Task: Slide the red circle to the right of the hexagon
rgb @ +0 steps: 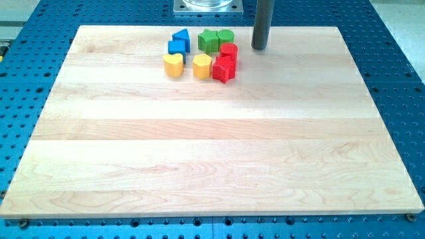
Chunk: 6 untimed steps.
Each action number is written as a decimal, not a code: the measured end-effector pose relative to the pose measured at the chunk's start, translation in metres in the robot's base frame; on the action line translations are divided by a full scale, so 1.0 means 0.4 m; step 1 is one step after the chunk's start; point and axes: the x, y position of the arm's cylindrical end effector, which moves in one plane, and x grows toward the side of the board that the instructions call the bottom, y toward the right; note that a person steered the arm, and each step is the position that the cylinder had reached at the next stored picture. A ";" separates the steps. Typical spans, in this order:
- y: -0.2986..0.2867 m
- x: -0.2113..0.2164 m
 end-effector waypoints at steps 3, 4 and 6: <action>-0.038 -0.013; -0.088 -0.012; -0.138 0.162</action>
